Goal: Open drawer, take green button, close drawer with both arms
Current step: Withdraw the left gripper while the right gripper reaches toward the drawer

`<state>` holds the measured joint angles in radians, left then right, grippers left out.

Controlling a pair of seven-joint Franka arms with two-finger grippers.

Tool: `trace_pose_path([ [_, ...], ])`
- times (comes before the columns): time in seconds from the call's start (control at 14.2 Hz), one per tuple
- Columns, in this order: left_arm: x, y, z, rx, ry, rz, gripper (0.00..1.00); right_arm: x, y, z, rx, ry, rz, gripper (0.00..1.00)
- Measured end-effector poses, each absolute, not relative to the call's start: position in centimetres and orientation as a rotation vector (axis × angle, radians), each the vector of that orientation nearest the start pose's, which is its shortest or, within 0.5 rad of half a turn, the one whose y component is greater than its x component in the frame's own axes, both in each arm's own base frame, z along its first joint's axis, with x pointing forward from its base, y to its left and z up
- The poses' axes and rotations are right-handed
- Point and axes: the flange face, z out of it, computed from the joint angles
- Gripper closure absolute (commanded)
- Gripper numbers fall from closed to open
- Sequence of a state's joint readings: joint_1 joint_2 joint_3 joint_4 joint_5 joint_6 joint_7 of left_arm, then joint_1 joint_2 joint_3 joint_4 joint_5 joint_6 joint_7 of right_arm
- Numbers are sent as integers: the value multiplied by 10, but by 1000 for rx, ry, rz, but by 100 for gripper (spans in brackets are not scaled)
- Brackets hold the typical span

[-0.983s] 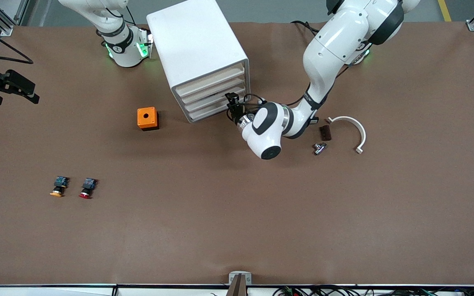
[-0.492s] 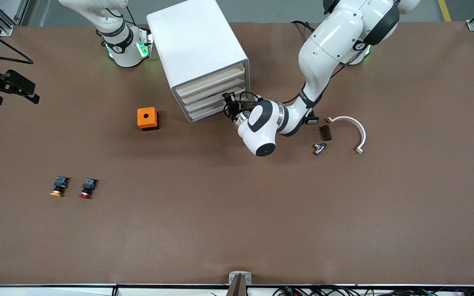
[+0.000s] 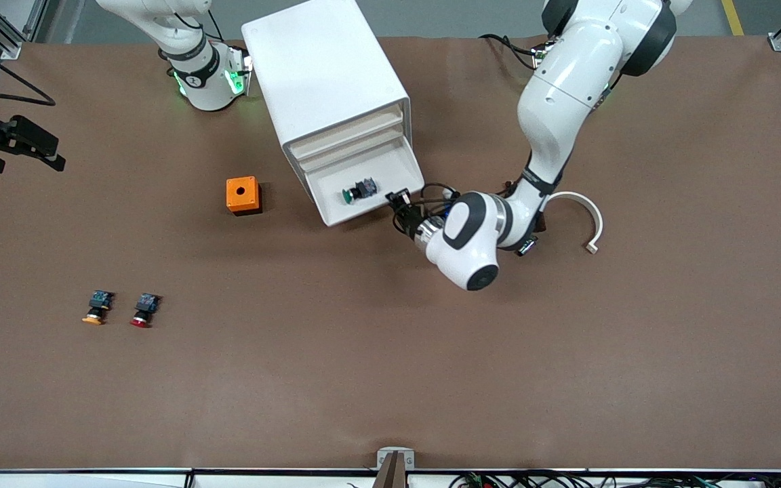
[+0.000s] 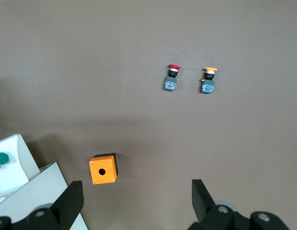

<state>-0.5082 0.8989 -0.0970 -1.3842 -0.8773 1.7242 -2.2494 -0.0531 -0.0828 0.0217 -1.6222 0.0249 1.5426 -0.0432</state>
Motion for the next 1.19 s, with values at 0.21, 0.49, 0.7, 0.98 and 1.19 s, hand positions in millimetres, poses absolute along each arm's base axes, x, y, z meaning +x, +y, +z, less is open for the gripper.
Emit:
trace_pose_path([
  [0.21,556,-415,175,1591,2589,-1596,0,526,-13,645,-3119,-19,-17,0],
  [0.49,572,-401,175,1579,2547,-1541,0,545,-15,611,-3119,-18,74,0],
  [0.7,602,-369,182,1557,2548,-1434,0,580,-21,550,-3123,-10,199,0],
  [0.98,646,-308,213,1818,2503,-1024,0,602,-18,524,-3140,76,234,0],
  [1.19,661,-275,239,1987,2475,-774,0,602,37,535,-3036,442,232,0],
])
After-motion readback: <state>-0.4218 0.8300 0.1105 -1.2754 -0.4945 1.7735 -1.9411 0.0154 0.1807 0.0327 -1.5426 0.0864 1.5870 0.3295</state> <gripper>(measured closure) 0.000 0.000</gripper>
